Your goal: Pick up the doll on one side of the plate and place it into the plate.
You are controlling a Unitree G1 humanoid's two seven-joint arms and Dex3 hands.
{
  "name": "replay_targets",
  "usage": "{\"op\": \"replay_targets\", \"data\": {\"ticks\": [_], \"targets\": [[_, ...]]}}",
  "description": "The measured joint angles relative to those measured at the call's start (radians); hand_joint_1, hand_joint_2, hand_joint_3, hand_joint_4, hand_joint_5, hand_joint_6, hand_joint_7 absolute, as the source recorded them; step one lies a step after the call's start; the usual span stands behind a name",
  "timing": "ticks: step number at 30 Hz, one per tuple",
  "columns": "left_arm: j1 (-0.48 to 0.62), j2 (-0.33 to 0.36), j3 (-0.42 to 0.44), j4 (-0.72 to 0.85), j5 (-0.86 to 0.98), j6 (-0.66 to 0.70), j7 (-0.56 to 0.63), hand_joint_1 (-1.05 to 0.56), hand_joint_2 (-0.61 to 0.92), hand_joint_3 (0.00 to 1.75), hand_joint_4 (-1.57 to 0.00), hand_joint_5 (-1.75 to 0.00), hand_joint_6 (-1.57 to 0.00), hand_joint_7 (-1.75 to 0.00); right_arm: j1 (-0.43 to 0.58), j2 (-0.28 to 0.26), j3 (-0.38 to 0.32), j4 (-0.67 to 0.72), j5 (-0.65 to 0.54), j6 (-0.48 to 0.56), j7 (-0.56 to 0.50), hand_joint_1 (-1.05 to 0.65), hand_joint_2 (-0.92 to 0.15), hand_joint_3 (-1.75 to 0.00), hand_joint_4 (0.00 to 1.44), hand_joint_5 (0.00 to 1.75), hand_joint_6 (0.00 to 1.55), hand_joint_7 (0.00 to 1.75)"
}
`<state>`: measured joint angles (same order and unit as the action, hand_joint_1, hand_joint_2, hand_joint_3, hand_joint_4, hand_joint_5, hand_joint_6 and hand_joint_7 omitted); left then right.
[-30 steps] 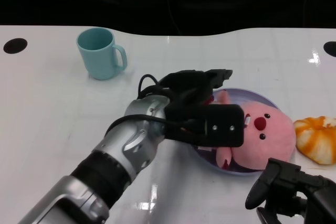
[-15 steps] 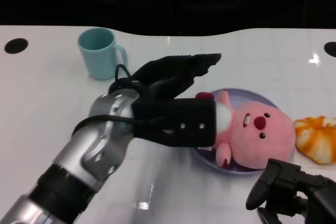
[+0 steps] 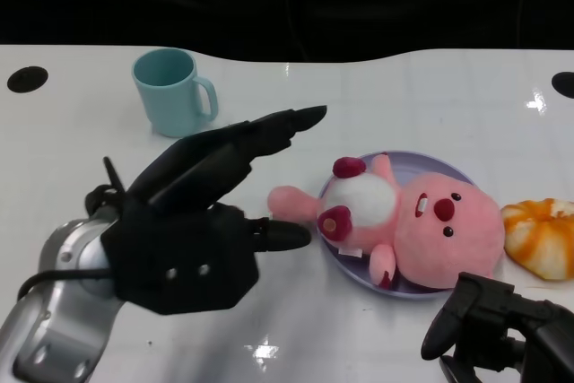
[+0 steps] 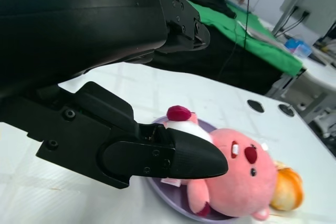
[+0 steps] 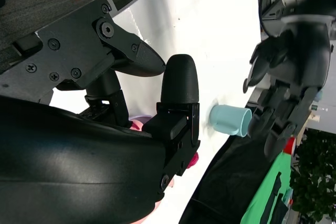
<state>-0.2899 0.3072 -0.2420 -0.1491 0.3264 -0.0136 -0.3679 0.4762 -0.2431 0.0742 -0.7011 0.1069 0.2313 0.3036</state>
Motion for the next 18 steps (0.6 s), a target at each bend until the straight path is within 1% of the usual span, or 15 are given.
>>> {"op": "replay_targets", "data": {"ticks": [1, 3, 4, 7, 11, 14, 17, 18], "targets": [[0.018, 0.001, 0.014, -0.007, -0.024, -0.01, 0.0, -0.82, 0.92, 0.38, -0.11, -0.61, -0.3, -0.07, 0.0, 0.0, 0.0, 0.0, 0.0, 0.0, 0.0, -0.2, -0.58, -1.07, 0.62, 1.75, 0.55, 1.44], [0.055, 0.004, 0.045, -0.028, -0.076, -0.025, -0.002, -0.76, 0.92, 0.37, -0.09, -0.79, -0.35, -0.08, -0.002, 0.0, 0.0, 0.001, 0.0, 0.0, 0.0, -0.2, -0.58, -1.07, 0.62, 1.75, 0.55, 1.44], [0.077, 0.005, 0.062, -0.038, -0.106, -0.033, -0.003, -0.74, 0.92, 0.36, -0.08, -0.83, -0.37, -0.08, -0.003, 0.0, 0.0, 0.001, 0.0, 0.0, 0.0, -0.2, -0.58, -1.07, 0.62, 1.75, 0.55, 1.44], [0.125, 0.008, 0.092, -0.049, -0.178, -0.047, -0.021, -0.67, 0.92, 0.33, -0.1, -0.89, -0.41, -0.1, -0.004, -0.001, -0.001, 0.002, 0.0, 0.0, 0.0, -0.2, -0.58, -1.06, 0.62, 1.75, 0.55, 1.44], [0.188, 0.003, 0.118, -0.055, -0.269, -0.058, -0.036, -0.61, 0.92, 0.28, -0.18, -0.97, -0.48, -0.13, -0.006, -0.001, -0.001, 0.003, 0.0, 0.0, 0.0, -0.2, -0.58, -1.05, 0.62, 1.75, 0.55, 1.44], [0.232, -0.019, 0.136, -0.083, -0.347, -0.041, -0.039, -0.52, 0.92, 0.23, -0.28, -1.04, -0.57, -0.18, -0.006, -0.001, -0.001, 0.005, 0.001, 0.0, 0.001, -0.2, -0.59, -1.05, 0.61, 1.75, 0.55, 1.44], [0.278, -0.046, 0.151, -0.121, -0.426, 0.002, -0.039, -0.44, 0.92, 0.22, -0.37, -1.09, -0.66, -0.24, -0.006, -0.001, 0.0, 0.005, 0.0, 0.0, 0.0, -0.19, -0.6, -1.04, 0.61, 1.75, 0.55, 1.43], [0.295, -0.055, 0.157, -0.136, -0.452, 0.022, -0.039, -0.39, 0.92, 0.23, -0.42, -1.11, -0.7, -0.28, -0.006, -0.001, 0.0, 0.005, 0.0, 0.0, 0.0, -0.2, -0.6, -1.04, 0.61, 1.75, 0.55, 1.43]]}}
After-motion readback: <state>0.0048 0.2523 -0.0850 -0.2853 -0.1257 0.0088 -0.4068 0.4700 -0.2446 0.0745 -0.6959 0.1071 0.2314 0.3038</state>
